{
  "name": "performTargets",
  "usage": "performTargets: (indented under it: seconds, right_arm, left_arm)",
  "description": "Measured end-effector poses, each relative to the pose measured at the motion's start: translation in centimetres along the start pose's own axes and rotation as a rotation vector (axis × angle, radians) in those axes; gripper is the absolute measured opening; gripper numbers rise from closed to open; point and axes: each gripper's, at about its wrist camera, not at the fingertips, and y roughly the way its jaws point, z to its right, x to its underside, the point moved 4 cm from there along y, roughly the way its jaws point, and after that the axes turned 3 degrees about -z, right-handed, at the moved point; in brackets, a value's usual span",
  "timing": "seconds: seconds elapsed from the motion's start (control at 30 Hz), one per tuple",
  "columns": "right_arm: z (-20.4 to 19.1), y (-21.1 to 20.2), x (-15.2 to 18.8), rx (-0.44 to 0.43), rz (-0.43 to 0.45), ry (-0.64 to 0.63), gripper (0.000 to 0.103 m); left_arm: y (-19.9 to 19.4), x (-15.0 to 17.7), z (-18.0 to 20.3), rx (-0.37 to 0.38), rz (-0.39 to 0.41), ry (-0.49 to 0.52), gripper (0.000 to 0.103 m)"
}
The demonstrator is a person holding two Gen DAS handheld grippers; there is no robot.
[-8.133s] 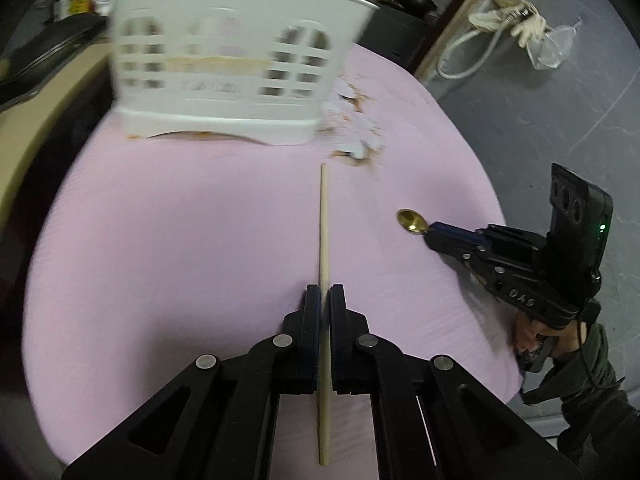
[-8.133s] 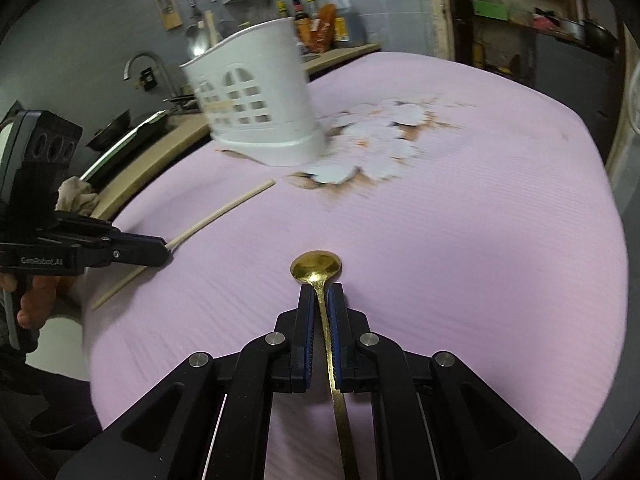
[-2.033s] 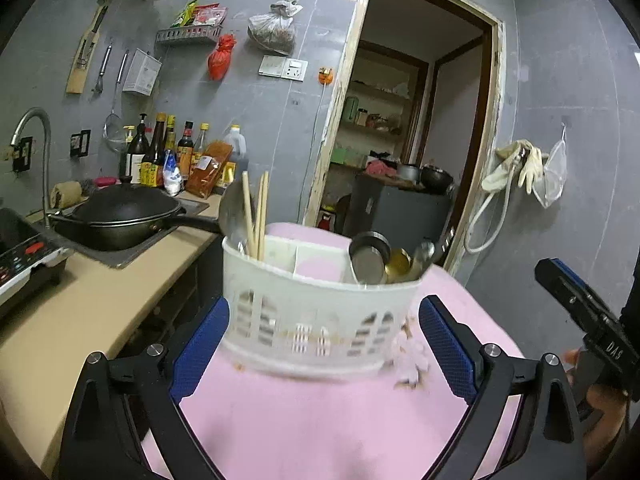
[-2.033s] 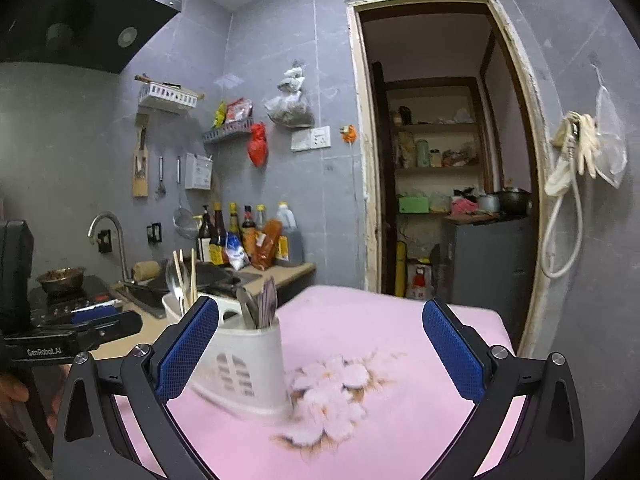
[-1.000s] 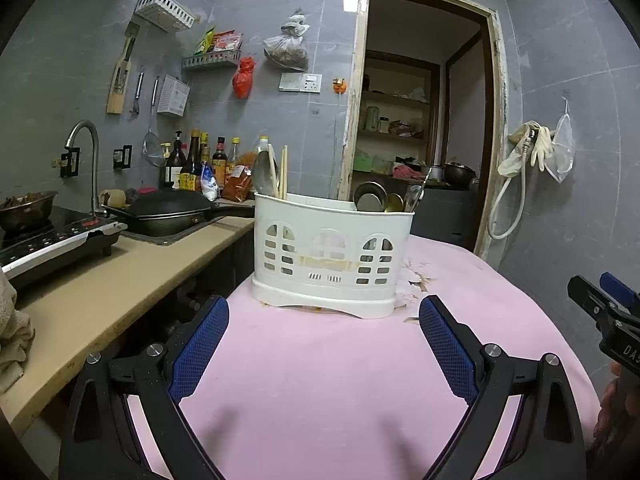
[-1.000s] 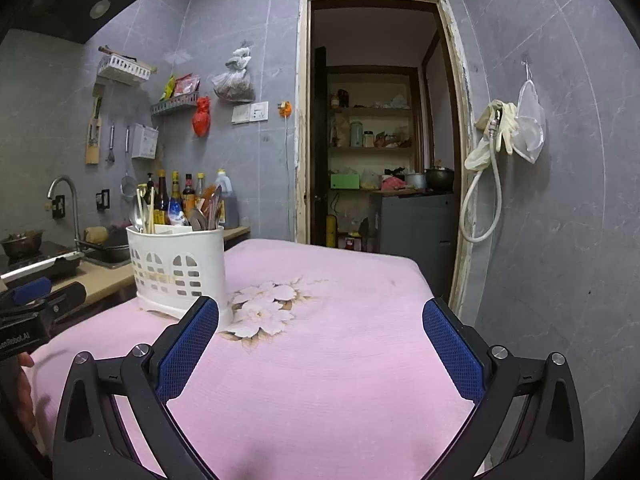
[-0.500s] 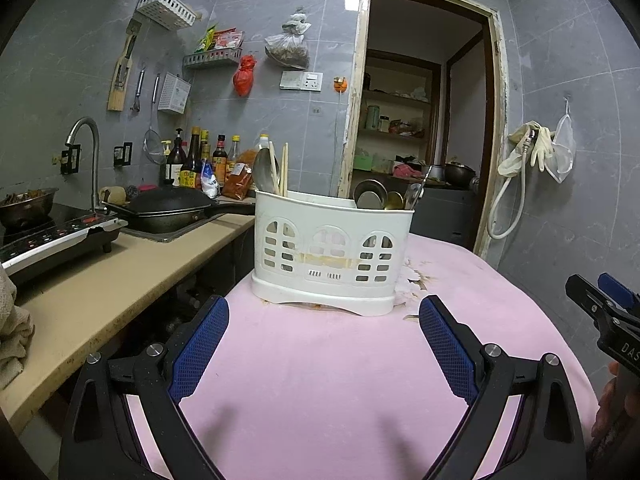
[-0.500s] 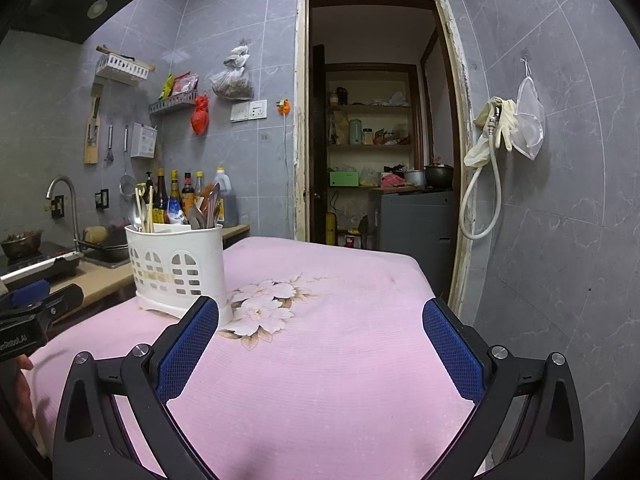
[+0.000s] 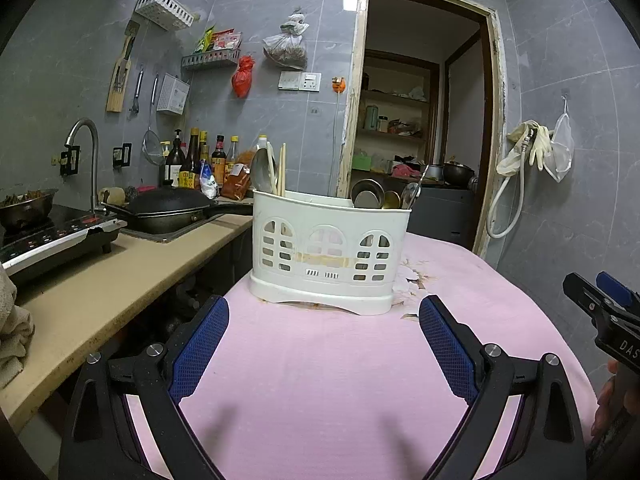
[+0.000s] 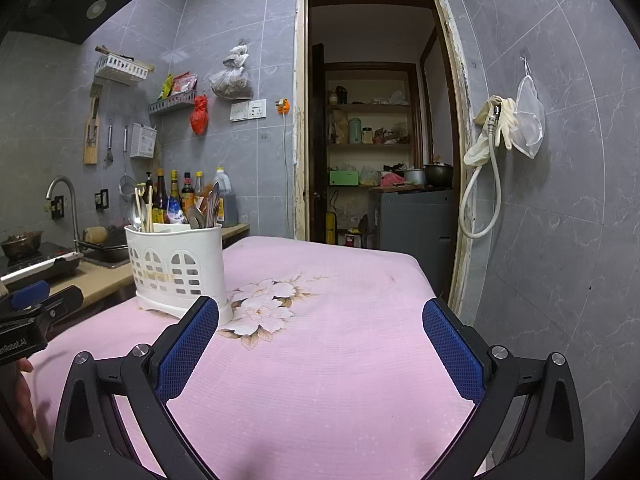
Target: Organize utensils
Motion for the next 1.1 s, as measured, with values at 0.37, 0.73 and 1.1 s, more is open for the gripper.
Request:
performTargets:
  seconds: [0.37,0.73,1.1]
  right_arm:
    - [0.01,-0.06,-0.03,0.000,-0.001,0.001,0.103]
    - [-0.01,-0.09,0.00,0.000,-0.001,0.001,0.103]
    - [-0.03,-0.07,-0.03,0.000,-0.002,0.001,0.103]
  left_arm:
    - [0.07,0.07,-0.17,0.002,-0.003,-0.002,0.093]
    - [0.05,0.19,-0.23,0.003,-0.005,-0.003,0.093]
    - [0.05,0.47,-0.26,0.002,-0.009,-0.007,0.093]
